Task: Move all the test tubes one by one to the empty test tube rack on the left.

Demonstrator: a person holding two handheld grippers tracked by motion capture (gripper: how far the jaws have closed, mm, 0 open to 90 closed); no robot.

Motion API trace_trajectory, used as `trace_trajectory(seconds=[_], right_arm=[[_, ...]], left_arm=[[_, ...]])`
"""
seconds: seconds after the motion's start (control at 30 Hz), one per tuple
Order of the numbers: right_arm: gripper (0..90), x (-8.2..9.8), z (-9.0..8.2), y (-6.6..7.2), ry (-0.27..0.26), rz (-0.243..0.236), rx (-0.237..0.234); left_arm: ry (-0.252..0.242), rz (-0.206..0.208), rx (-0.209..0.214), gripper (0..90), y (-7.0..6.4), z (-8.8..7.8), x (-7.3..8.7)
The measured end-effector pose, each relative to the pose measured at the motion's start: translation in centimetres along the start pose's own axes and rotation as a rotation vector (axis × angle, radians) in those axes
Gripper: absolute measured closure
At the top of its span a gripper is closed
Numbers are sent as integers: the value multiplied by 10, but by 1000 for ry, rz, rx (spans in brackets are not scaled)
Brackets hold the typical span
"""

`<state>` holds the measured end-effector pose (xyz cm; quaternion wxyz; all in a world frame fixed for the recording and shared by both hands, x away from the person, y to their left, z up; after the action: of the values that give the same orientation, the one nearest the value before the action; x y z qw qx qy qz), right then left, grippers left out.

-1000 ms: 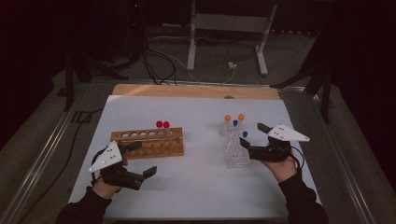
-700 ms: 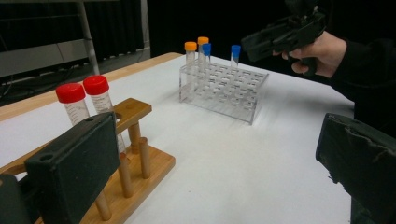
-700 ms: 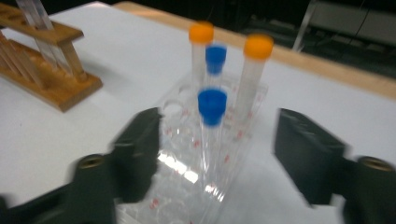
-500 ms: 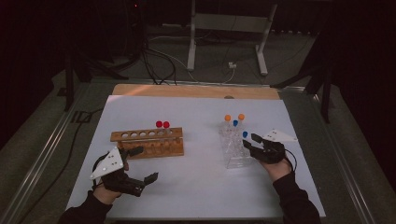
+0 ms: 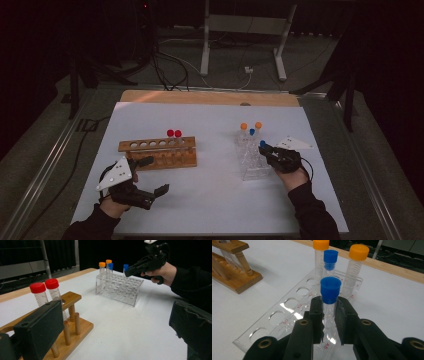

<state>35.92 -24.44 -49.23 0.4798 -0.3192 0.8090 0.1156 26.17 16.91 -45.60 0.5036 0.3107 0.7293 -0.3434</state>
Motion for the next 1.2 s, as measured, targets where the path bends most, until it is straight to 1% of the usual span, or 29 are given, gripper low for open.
trace_trajectory(seconds=[0.13, 0.27, 0.4, 0.5, 0.63, 0.67, 0.7, 0.77, 0.8, 0.87, 0.9, 0.93, 1.0, 1.03, 1.07, 1.13, 1.17, 1.2], right_arm=[[768, -4, -5, 0, -16, -4, 9], [769, -17, -15, -2, -60, -8, 16], [769, -30, -24, -2, -96, -13, 14], [769, -40, -30, 0, -114, -34, 17], [769, -51, -37, 6, -133, -51, -10], [769, -54, -39, 9, -140, -64, -24], [769, -56, -40, 12, -141, -74, -32], [770, -61, -41, 19, -147, -91, -58], [769, -63, -42, 22, -149, -99, -65], [769, -66, -42, 31, -152, -114, -93], [769, -68, -42, 35, -153, -122, -107], [769, -70, -42, 42, -154, -137, -126], [769, -71, -42, 51, -154, -150, -154], [769, -72, -41, 55, -152, -155, -164], [769, -72, -40, 60, -152, -160, -180], [769, -72, -38, 69, -152, -173, -209], [769, -71, -37, 76, -150, -179, -227], [769, -71, -36, 79, -151, -186, -238]], left_arm=[[2, -1, 4, 6, 0, 0, -1], [2, -12, 14, 6, 0, 0, -4], [7, -9, 14, 6, 0, -1, -8], [9, -15, 17, 6, 1, 0, -11], [19, -21, 14, 6, 1, 2, -16], [22, -22, 19, 6, 0, 4, -18], [28, -18, 12, 6, 0, 5, -18], [35, -17, 29, 6, -1, 8, -21], [39, -14, 22, 6, -1, 10, -22], [38, -16, 35, 6, -2, 12, -25], [43, -9, 36, 6, -2, 14, -27], [42, -8, 43, 6, -3, 15, -28], [45, -4, 41, 6, -5, 18, -31], [48, -3, 50, 6, -6, 19, -33], [54, 1, 45, 7, -6, 21, -34], [57, -4, 62, 7, -9, 25, -36], [60, -1, 59, 7, -9, 27, -37], [63, 2, 67, 7, -10, 28, -38]])
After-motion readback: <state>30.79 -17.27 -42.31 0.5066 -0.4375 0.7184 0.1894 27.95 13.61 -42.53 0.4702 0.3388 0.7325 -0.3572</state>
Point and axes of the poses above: each handheld gripper's, and its own axes: z roughly forward along the jaws, x roughly out of its underside, y roughly to its left, the point moved 4 cm from there along z, roughly forward along the jaws, and after that the axes turned 7 degrees about -z, right-handed, at the moved point
